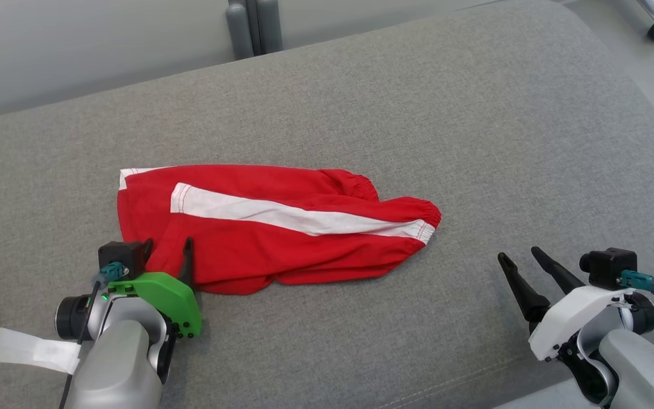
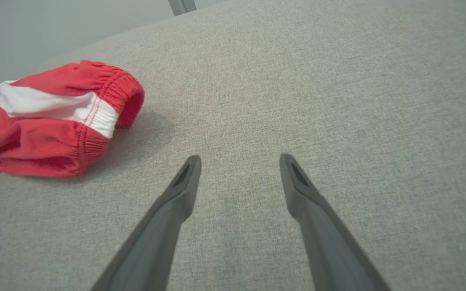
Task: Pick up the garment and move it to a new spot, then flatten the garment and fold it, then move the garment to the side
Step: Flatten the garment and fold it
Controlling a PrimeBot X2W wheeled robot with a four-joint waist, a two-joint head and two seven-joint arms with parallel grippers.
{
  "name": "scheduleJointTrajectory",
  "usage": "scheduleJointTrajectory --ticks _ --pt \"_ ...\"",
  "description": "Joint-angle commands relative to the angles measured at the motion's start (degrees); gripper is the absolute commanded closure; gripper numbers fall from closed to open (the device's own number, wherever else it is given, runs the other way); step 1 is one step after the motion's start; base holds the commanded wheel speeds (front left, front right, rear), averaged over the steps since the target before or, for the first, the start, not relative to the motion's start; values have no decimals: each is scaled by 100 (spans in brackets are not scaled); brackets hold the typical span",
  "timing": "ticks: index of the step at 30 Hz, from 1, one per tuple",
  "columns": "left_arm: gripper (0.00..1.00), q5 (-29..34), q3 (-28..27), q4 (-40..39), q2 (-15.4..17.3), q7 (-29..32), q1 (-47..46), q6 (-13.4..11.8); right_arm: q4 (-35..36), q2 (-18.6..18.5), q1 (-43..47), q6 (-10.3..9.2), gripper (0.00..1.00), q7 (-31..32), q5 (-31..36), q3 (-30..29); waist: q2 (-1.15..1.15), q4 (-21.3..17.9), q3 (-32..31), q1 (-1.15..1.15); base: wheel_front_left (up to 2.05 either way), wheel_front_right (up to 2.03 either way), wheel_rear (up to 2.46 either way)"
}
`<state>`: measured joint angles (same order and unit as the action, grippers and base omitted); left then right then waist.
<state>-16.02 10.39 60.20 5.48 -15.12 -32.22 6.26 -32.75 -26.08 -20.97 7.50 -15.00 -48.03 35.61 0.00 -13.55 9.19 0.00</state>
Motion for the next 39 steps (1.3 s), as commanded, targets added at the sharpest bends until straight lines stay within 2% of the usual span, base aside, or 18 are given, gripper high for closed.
scheduleJointTrajectory --ticks 1,7,8,9,10,11,13,14,15,16,17,18,24,37,38,39 --pt "0 -21 -12 69 69 -3 -106 -6 37 -3 61 -2 0 -24 -44 -52 0 -36 84 0 0 0 0" --pt "0 62 45 -133 27 -4 25 42 83 70 97 -2 0 -21 -106 -103 0 120 89 0 0 0 0" --pt "5 84 83 -148 11 -4 91 54 82 80 100 -2 0 -21 -128 -118 0 153 81 0 0 0 0" --pt "15 116 145 -190 -4 -4 120 69 88 85 103 -2 0 -21 -136 -117 0 182 77 0 0 0 0" --pt "48 68 165 -200 -26 -4 149 77 89 87 106 -2 0 -21 -161 -113 0 209 74 0 0 0 0" --pt "62 30 190 -162 -42 -5 189 84 84 84 113 -2 0 -21 -179 -75 0 238 66 0 0 0 0" --pt "82 -4 223 -115 -58 -5 217 100 74 66 111 -2 0 -21 -203 6 0 284 52 0 0 0 0" --pt "85 -20 236 -90 -65 -5 233 105 68 53 99 -2 0 -21 -228 26 0 300 48 0 0 0 0" --pt "82 -36 239 -80 -74 -4 245 107 60 44 83 -2 0 -21 -250 47 0 315 44 0 0 0 0" --pt "90 -32 235 -148 -77 -5 240 103 66 38 61 -2 0 -21 -260 57 0 329 43 0 0 0 0" --pt "90 -32 235 -148 -77 -5 240 103 66 38 61 -2 0 -21 -260 57 0 329 43 0 0 0 0" --pt "100 -40 208 -269 -71 -5 234 106 80 36 43 -2 0 -21 -266 49 0 343 43 0 0 0 0" --pt "100 106 117 -1241 -96 -5 571 115 58 3 183 -2 0 -21 -337 -42 0 519 -89 0 0 0 0" --pt "99 -31 509 -2799 -231 -5 1904 121 28 150 543 -2 0 -21 -477 -25 0 1383 -549 0 0 0 0" --pt "89 -35 546 -2843 -236 -5 1985 122 28 164 549 -2 0 -21 -483 -13 0 1425 -561 0 0 0 0" --pt "73 -36 592 -2867 -240 -5 2060 122 28 175 548 -2 0 -21 -481 6 0 1455 -570 0 0 0 0"
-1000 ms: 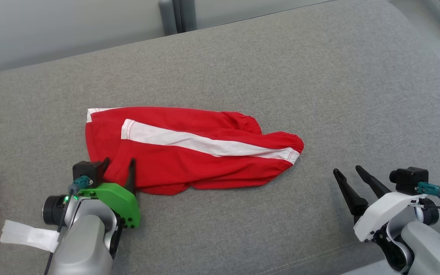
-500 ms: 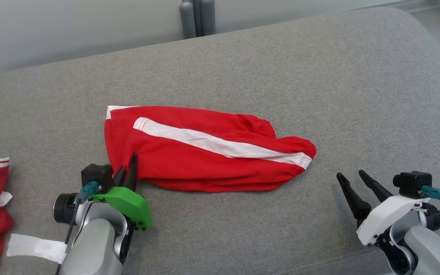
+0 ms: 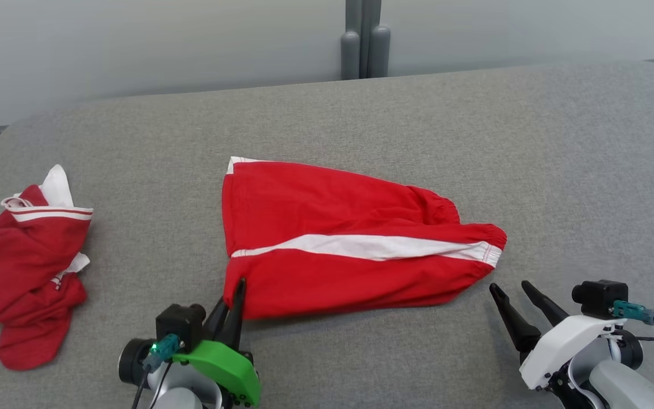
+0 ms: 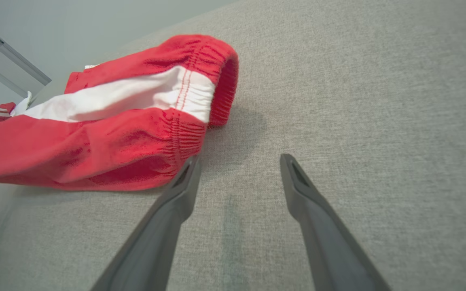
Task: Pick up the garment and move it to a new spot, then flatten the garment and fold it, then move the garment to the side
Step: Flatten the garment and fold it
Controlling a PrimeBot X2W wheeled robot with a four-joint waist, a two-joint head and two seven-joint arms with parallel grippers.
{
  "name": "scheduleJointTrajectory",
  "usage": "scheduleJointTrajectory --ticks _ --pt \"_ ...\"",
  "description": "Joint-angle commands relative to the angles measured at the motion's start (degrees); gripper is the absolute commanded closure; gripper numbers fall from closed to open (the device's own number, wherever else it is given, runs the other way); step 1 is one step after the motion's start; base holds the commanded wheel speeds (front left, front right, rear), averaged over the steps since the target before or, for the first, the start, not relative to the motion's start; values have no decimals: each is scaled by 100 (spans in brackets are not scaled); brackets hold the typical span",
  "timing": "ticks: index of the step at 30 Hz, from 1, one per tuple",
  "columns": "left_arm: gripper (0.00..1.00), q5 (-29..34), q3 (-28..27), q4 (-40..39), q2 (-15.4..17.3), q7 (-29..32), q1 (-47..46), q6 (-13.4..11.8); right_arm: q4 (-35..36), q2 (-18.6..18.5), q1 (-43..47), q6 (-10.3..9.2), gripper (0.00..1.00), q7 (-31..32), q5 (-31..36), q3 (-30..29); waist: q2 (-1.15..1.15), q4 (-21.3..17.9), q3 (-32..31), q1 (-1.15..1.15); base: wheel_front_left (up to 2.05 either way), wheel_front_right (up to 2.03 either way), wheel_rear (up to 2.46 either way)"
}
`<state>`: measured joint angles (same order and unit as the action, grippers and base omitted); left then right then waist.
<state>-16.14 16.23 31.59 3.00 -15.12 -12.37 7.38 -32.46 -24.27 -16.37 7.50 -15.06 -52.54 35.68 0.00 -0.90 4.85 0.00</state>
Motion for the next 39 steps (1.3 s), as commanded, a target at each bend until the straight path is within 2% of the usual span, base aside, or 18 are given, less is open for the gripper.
scheduleJointTrajectory --ticks 1,2,8,12,18,28,39 --pt "48 -48 42 21 5 -5 150 10 -6 5 75 -2 0 -16 -28 22 0 208 -139 0 0 0 0" --pt "0 -72 62 87 4 -5 198 10 -12 9 56 -2 0 -16 -36 34 0 221 -140 0 0 0 0" --pt "0 -228 59 750 -2 -6 410 10 -28 10 -91 -2 0 -16 -113 170 0 138 -211 0 0 0 0" --pt "0 -226 -132 915 -2 -6 568 -98 7 -5 -81 -2 0 -16 -148 98 0 50 -384 0 0 0 0" --pt "0 76 -561 251 -3 -5 748 -302 176 82 40 -1 0 -16 339 -324 0 9 -568 0 0 0 0" --pt "0 462 -869 -680 -2 -5 997 -367 388 603 479 -1 0 -16 1519 -1292 0 16 -709 0 0 0 0" --pt "0 548 -964 -884 -3 -5 1214 -411 526 1022 898 -2 0 -16 2261 -1921 0 34 -873 0 0 0 0"
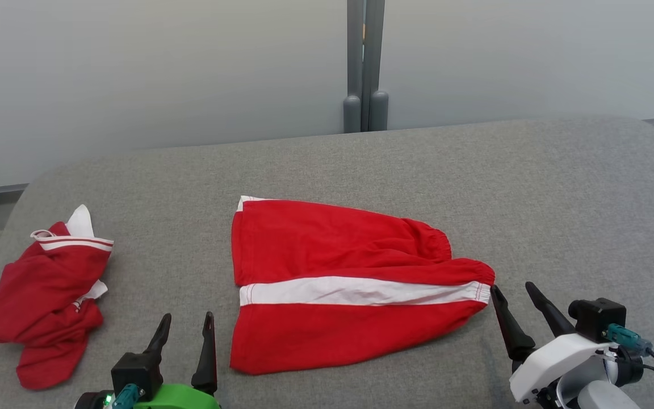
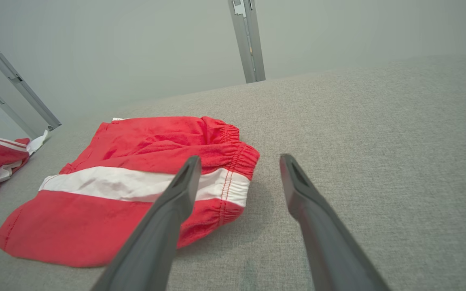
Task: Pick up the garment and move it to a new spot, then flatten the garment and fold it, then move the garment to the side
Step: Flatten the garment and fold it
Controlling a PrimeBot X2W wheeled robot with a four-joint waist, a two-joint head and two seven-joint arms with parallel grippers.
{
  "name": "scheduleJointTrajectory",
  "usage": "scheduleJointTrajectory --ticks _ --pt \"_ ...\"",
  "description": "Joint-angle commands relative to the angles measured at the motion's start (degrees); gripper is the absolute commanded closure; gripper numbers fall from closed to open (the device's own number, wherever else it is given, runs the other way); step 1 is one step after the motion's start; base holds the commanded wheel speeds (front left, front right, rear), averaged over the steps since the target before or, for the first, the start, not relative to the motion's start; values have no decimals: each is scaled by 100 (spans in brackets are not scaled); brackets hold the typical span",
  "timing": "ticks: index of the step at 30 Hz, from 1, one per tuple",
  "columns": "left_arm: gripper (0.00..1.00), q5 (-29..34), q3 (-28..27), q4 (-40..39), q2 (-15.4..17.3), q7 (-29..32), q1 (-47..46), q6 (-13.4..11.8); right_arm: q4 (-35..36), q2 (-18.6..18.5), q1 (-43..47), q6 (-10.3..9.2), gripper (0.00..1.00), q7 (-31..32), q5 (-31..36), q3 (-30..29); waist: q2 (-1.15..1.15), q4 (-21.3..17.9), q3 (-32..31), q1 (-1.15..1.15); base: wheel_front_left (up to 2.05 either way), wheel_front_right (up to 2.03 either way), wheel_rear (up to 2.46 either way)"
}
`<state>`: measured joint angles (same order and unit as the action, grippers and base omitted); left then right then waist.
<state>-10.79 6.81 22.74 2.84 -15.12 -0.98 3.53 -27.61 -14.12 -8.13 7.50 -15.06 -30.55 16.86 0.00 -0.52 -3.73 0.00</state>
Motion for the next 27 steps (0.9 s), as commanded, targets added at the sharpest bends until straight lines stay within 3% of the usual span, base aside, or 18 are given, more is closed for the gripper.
scheduleJointTrajectory --ticks 1,17,27 --pt "0 4 -24 -2 14 -5 79 -30 55 36 106 -2 0 -16 109 -70 0 -6 -25 0 0 0 0" --pt "0 13 -16 -119 14 -5 148 -228 896 510 553 -2 0 -16 1664 -1152 0 -35 70 0 0 0 0" --pt "0 96 53 1 15 -5 123 -229 893 603 659 -2 0 -16 1878 -1228 0 -25 95 0 0 0 0"
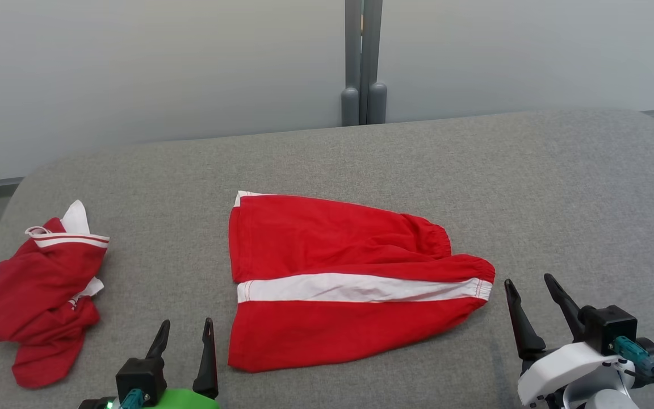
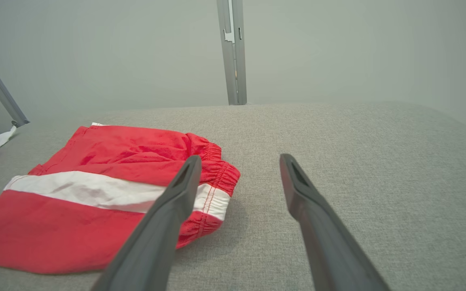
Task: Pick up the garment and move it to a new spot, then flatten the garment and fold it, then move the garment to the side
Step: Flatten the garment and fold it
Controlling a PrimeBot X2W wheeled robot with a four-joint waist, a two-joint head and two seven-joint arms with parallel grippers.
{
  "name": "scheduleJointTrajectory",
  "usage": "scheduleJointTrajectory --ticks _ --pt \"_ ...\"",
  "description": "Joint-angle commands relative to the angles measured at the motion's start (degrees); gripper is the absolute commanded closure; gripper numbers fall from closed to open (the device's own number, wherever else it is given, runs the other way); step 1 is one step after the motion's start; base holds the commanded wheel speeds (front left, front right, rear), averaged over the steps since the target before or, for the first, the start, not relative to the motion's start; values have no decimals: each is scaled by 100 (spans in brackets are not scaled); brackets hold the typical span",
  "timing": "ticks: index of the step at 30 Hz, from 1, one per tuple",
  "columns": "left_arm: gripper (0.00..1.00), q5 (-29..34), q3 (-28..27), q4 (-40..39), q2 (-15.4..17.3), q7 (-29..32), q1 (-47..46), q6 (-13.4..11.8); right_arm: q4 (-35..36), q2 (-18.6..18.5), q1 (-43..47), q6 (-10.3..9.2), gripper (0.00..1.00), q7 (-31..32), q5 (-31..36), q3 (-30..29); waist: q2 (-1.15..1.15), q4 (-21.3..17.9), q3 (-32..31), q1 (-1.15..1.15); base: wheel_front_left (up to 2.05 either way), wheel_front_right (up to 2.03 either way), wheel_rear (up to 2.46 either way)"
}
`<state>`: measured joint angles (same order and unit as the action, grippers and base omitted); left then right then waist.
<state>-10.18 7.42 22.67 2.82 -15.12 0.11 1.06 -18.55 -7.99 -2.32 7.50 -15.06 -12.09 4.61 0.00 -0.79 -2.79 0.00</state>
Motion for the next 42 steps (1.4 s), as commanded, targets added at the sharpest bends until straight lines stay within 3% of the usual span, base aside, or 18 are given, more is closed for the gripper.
scheduleJointTrajectory --ticks 1,14,25,42 --pt "0 46 0 12 16 -5 -14 24 -24 -14 77 -2 0 -16 22 -9 0 7 9 0 0 0 0" --pt "0 -46 271 248 17 -5 -437 89 -258 -73 -144 -2 0 -16 -43 73 0 67 470 0 0 0 0" --pt "0 -291 581 673 16 -5 -1213 184 -406 -80 -538 -2 0 -16 -401 468 0 30 1056 0 0 0 0" --pt "0 -732 826 1351 18 -5 -1767 366 -531 -179 -756 -2 0 -16 -805 862 0 83 1275 0 0 0 0"
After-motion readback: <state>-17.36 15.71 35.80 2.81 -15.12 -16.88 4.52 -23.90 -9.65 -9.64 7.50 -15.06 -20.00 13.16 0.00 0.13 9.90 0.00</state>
